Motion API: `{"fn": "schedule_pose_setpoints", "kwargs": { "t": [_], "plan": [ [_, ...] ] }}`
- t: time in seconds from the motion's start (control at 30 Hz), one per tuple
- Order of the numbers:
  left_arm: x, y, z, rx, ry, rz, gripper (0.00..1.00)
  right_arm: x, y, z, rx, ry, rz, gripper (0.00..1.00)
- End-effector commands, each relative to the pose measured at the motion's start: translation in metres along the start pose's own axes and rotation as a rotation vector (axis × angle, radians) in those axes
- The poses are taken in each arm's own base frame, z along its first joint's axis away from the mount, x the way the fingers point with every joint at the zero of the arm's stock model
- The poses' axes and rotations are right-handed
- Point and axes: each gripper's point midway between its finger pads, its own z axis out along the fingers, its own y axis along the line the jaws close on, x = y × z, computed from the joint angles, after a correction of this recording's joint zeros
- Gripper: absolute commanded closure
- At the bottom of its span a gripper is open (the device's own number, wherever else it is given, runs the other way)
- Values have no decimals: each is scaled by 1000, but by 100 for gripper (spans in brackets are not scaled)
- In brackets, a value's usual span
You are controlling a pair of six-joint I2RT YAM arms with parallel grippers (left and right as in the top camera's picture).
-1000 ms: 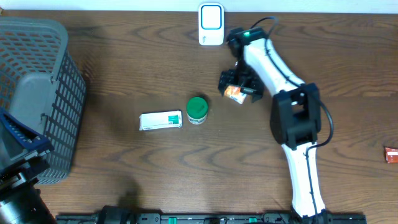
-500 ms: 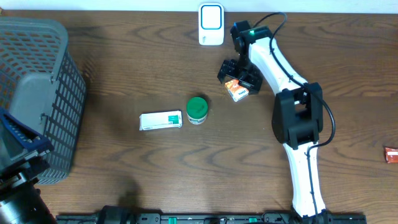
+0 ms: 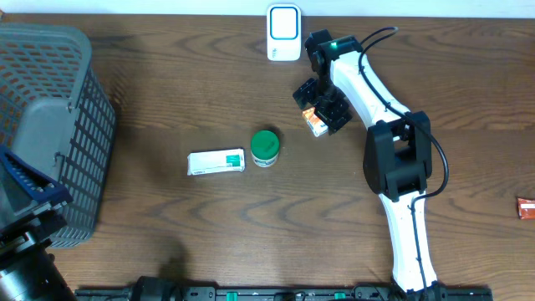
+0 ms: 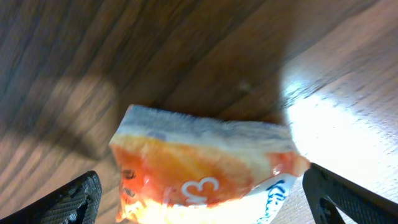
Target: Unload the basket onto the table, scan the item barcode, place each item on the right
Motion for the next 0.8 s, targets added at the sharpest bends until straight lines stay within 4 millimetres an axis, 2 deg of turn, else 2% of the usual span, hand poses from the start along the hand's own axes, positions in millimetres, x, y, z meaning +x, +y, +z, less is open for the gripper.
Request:
{"fn": "schedule_pose_setpoints", "kwargs": {
  "t": [0.0, 0.07, 0.2, 0.33, 0.43, 0.5, 0.6, 0.67, 0.77],
  "plan": [
    [-7, 4, -2, -15, -15, 1, 5, -17, -7, -20, 9, -111, 101, 1],
    [-7, 4, -2, -15, -15, 1, 5, -24, -12, -20, 34, -156, 122, 1],
    [-7, 4, -2, -15, -14, 1, 5, -23, -19, -15, 61, -153, 121, 1],
    [-7, 4, -2, -15, -14, 1, 5, -19, -24, 1, 81, -136, 120, 1],
    [-7, 4, -2, -15, -14, 1, 5, -10, -26, 21, 75, -89, 129, 1],
    [-7, 4, -2, -15, -15, 1, 5, -4, -24, 36, 57, -54, 127, 8],
    [-7, 4, -2, -15, -14, 1, 5, -1, -26, 49, 47, -35, 129, 26],
    [-7, 4, -2, -15, -15, 1, 5, -4, -28, 49, 53, -50, 130, 36],
    [-7, 4, -2, -15, -15, 1, 5, -12, -28, 45, 58, -92, 100, 44]
  ]
}}
